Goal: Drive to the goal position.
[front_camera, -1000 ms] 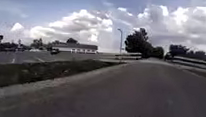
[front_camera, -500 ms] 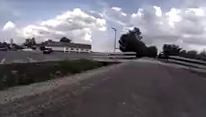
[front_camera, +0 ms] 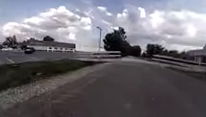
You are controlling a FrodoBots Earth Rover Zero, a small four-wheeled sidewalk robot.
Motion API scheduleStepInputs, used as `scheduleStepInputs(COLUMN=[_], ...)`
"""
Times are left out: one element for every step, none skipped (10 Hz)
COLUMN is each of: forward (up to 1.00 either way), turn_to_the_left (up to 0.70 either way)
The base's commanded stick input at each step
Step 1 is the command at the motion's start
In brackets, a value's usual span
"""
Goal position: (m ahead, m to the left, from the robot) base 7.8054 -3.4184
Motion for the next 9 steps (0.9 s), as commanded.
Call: scheduleStepInputs(forward=[0.0,0.0,0.0,0.0,0.0,0.0,0.0,0.0,0.0], turn_to_the_left=[0.0,0.0,0.0,0.0,-0.18,-0.7,-0.7,-0.7,-0.7])
